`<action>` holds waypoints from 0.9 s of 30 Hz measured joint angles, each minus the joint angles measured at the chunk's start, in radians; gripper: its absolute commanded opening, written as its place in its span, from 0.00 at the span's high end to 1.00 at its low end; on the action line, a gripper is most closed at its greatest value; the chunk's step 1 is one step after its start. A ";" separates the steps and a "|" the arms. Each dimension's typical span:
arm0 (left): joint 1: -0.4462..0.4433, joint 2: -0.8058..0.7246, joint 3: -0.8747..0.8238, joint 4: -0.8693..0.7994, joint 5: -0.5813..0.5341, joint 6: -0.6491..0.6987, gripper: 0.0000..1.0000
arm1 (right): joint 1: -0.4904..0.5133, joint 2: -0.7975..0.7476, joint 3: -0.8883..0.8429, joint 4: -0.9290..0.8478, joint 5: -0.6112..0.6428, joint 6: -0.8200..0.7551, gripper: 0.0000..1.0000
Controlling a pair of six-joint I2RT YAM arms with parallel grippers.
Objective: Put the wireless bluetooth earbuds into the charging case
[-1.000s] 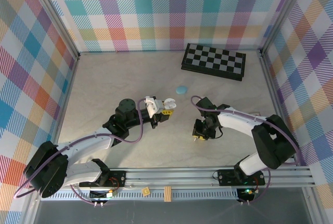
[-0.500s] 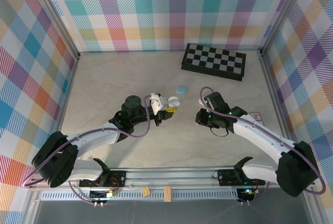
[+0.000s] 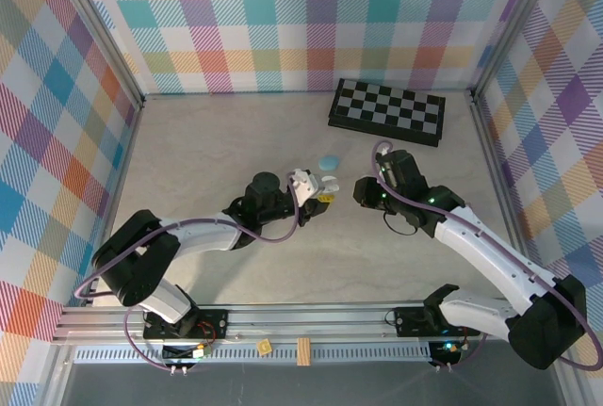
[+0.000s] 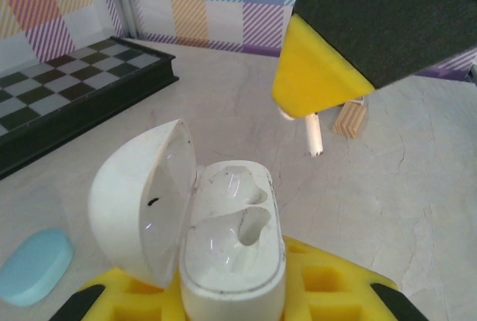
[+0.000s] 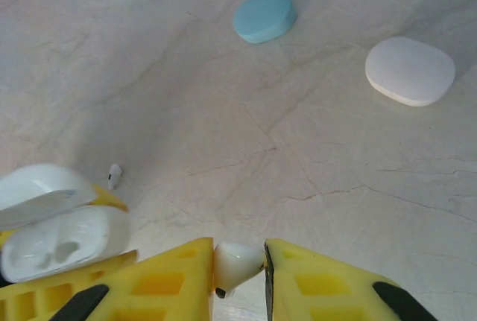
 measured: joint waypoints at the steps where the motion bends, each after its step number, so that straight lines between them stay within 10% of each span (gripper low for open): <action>1: -0.006 0.010 0.008 0.005 -0.001 0.000 0.82 | 0.000 -0.002 0.003 0.000 -0.003 0.000 0.76; 27: -0.039 0.095 0.086 -0.003 -0.037 -0.016 0.83 | 0.000 -0.032 0.015 0.045 -0.045 -0.010 0.78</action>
